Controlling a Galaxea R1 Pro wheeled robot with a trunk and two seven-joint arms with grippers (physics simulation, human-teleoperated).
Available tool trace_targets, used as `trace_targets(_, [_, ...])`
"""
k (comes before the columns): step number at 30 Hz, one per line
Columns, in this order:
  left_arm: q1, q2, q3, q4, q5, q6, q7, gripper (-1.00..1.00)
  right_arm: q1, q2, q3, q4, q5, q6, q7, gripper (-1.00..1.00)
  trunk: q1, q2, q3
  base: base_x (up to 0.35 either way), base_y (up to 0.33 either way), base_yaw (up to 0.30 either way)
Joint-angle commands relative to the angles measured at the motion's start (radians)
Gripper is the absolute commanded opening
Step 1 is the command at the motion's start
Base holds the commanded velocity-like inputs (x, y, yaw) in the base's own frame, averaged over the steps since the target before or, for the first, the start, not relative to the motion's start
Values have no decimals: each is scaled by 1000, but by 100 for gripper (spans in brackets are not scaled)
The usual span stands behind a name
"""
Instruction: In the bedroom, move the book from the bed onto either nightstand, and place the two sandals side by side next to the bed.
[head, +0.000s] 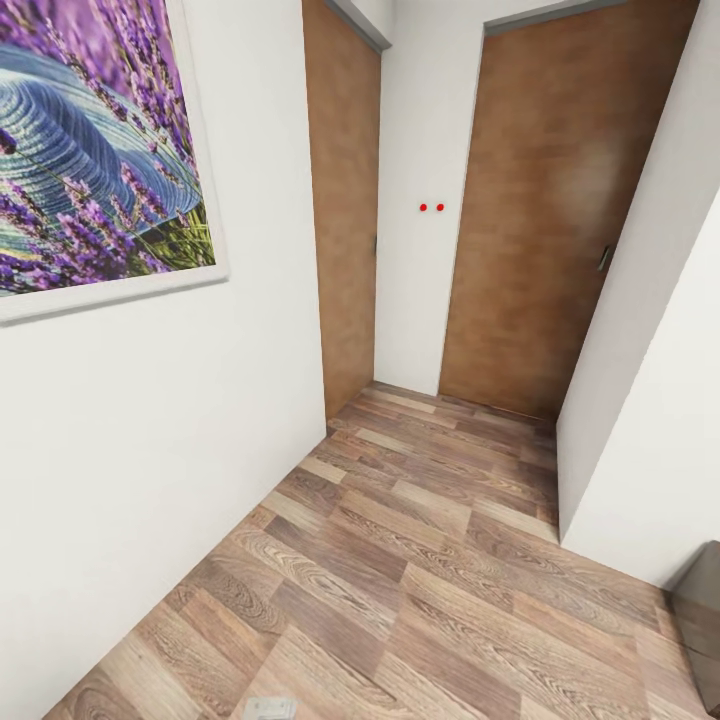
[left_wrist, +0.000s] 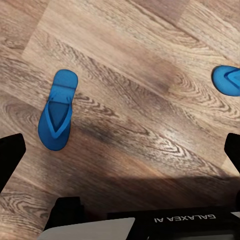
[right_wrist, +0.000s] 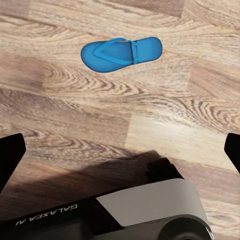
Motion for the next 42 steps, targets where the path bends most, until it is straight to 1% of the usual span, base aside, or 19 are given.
trace_targets(1, [0, 0, 1, -2, 0, 6, 1, 100, 0, 0, 1, -2, -7, 3, -6, 100, 0, -1, -1, 0, 0, 0])
trace_targets(18, [0, 0, 1, -2, 3, 6, 1, 100, 0, -1, 1, -1, -4, -5, -4, 100, 0, -1, -1, 0, 0, 0])
trace_targets(20, [0, 0, 2, -2, 8, 6, 1, 100, 0, -1, 2, -2, -4, -10, -6, 100, 0, -1, -1, 0, 0, 0])
trace_targets(21, [0, 2, 3, -3, 20, 7, 1, 100, 0, -1, 2, -1, -5, -11, -6, 100, 0, -1, -1, 0, 0, 0])
trace_targets(25, [0, 4, 3, -3, 30, 8, 1, 100, 0, 0, 2, -2, -4, -11, -10, 100, 0, -1, -1, 0, 0, 0])
trace_targets(33, [0, 8, 1, -4, 36, 7, 1, 100, 0, -3, 1, 1, -6, 3, -2, 100, 0, -1, -1, 0, 0, 0])
trace_targets(42, [0, 9, 1, -4, 36, 7, 1, 100, 0, -2, -2, -1, -8, -7, -10, 100, 0, -1, -1, 0, 0, 0])
